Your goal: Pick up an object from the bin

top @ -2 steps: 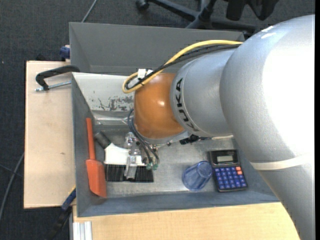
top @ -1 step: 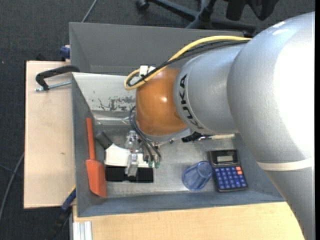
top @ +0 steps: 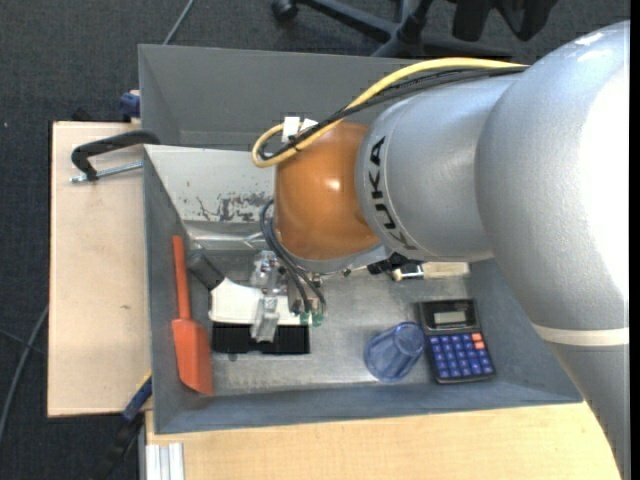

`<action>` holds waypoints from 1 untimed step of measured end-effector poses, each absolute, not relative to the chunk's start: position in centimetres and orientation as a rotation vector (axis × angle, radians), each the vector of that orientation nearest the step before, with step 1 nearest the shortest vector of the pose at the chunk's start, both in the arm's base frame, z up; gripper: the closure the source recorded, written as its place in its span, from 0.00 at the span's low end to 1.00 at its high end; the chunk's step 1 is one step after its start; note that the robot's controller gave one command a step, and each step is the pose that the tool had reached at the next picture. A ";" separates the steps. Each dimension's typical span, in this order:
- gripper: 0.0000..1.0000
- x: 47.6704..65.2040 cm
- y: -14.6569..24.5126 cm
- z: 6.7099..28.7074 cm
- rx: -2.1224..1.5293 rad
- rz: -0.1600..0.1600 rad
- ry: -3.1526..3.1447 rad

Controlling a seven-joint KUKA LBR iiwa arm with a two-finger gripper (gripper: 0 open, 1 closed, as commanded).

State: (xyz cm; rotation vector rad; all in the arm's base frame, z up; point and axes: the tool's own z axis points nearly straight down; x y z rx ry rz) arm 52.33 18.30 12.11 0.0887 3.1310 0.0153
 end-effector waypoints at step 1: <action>1.00 52.3 18.3 13.5 0.089 0.014 3.135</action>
Offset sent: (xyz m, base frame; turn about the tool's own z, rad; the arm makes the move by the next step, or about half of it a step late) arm 0.0000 0.0001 0.0344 0.0000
